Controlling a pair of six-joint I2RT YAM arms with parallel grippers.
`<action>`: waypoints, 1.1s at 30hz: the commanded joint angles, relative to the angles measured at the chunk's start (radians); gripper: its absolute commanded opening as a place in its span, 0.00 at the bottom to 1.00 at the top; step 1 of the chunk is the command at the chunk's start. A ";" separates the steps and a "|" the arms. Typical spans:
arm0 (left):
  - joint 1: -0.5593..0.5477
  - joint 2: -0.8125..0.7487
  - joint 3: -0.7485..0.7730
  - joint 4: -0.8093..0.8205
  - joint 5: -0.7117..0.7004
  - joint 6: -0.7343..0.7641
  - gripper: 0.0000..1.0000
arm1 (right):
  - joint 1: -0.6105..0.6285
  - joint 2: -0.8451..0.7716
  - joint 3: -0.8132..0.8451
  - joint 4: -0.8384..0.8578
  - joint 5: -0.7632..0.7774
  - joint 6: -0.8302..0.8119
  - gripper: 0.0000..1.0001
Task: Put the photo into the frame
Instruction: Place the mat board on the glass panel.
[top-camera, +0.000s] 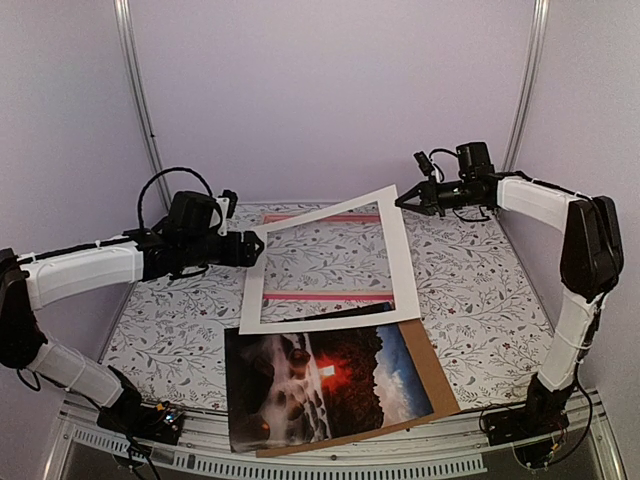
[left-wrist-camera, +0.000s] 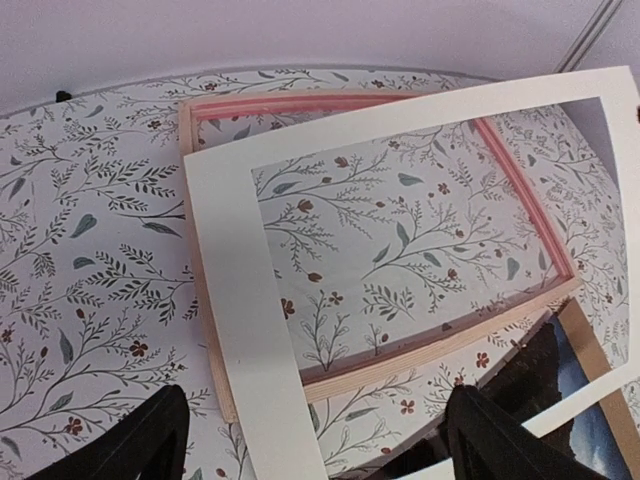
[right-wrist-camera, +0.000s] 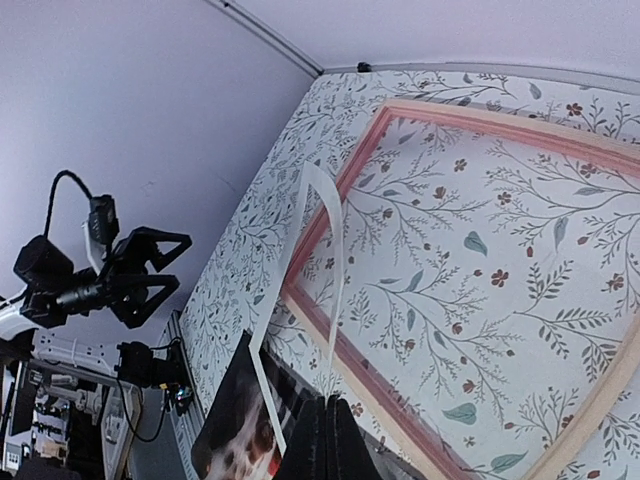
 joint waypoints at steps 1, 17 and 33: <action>0.007 -0.023 0.024 -0.033 -0.052 -0.003 0.92 | -0.033 0.149 0.155 -0.022 0.031 0.058 0.00; 0.010 0.016 0.038 -0.044 -0.037 0.004 0.92 | -0.104 0.477 0.430 -0.135 0.054 0.045 0.00; 0.010 0.103 0.063 -0.034 -0.004 -0.007 0.92 | -0.105 0.536 0.475 -0.160 0.017 0.033 0.03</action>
